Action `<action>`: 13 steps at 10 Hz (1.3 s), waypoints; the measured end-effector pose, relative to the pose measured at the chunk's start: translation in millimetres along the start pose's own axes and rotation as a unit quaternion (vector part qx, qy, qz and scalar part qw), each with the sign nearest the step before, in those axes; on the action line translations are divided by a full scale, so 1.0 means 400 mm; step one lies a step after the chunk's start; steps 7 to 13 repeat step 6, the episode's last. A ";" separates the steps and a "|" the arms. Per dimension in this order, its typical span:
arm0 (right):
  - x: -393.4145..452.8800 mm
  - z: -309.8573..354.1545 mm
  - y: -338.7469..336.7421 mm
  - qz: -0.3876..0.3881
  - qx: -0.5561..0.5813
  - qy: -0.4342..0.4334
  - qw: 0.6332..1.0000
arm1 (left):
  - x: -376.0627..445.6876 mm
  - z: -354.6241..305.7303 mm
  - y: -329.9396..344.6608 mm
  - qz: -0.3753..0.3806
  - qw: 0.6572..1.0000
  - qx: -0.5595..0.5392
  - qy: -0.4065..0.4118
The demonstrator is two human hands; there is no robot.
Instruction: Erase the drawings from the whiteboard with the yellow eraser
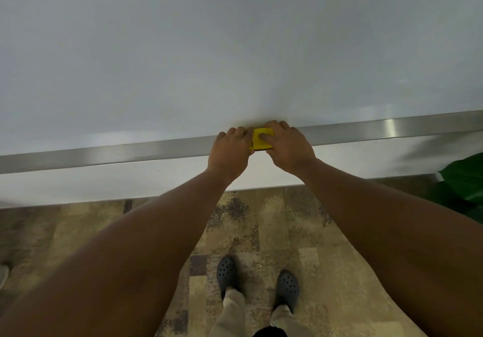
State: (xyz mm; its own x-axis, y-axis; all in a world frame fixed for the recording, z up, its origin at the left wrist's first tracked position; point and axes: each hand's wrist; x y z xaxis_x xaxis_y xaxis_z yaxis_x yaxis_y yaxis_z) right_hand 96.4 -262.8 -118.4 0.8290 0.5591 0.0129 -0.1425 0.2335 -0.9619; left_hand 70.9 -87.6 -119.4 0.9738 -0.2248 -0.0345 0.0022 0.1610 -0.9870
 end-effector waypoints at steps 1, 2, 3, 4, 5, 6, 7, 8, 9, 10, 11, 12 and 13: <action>-0.013 0.005 -0.004 -0.015 -0.003 0.000 1.000 | -0.010 -0.004 -0.003 0.008 1.000 -0.008 -0.009; -0.029 0.014 -0.017 -0.033 0.004 0.000 0.999 | -0.023 -0.016 -0.016 0.004 1.000 -0.014 -0.017; -0.048 0.022 -0.032 -0.046 0.012 -0.008 0.999 | -0.035 -0.026 -0.033 -0.003 1.000 -0.018 -0.023; -0.072 0.033 -0.054 -0.054 0.017 -0.008 0.998 | -0.049 -0.041 -0.059 -0.018 0.999 -0.025 -0.029; -0.101 0.038 -0.074 -0.064 0.010 -0.004 0.998 | -0.066 -0.052 -0.081 -0.033 0.999 -0.029 -0.032; -0.131 0.046 -0.090 -0.084 0.008 0.001 0.996 | -0.084 -0.068 -0.109 -0.052 0.997 -0.035 -0.038; -0.131 0.046 -0.090 -0.084 0.008 0.001 0.996 | -0.084 -0.068 -0.109 -0.052 0.997 -0.035 -0.038; -0.131 0.046 -0.090 -0.084 0.008 0.001 0.996 | -0.084 -0.068 -0.109 -0.052 0.997 -0.035 -0.038; -0.131 0.046 -0.090 -0.084 0.008 0.001 0.996 | -0.084 -0.068 -0.109 -0.052 0.997 -0.035 -0.038; -0.131 0.046 -0.090 -0.084 0.008 0.001 0.996 | -0.084 -0.068 -0.109 -0.052 0.997 -0.035 -0.038; -0.131 0.046 -0.090 -0.084 0.008 0.001 0.996 | -0.084 -0.068 -0.109 -0.052 0.997 -0.035 -0.038; -0.131 0.046 -0.090 -0.084 0.008 0.001 0.996 | -0.084 -0.068 -0.109 -0.052 0.997 -0.035 -0.038; -0.131 0.046 -0.090 -0.084 0.008 0.001 0.996 | -0.084 -0.068 -0.109 -0.052 0.997 -0.035 -0.038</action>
Point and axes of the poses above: each hand's wrist, its own x-axis towards the middle knuckle, its own y-axis out of the palm, z = x × y, and after that the axes turned 10 degrees about x, right-handed
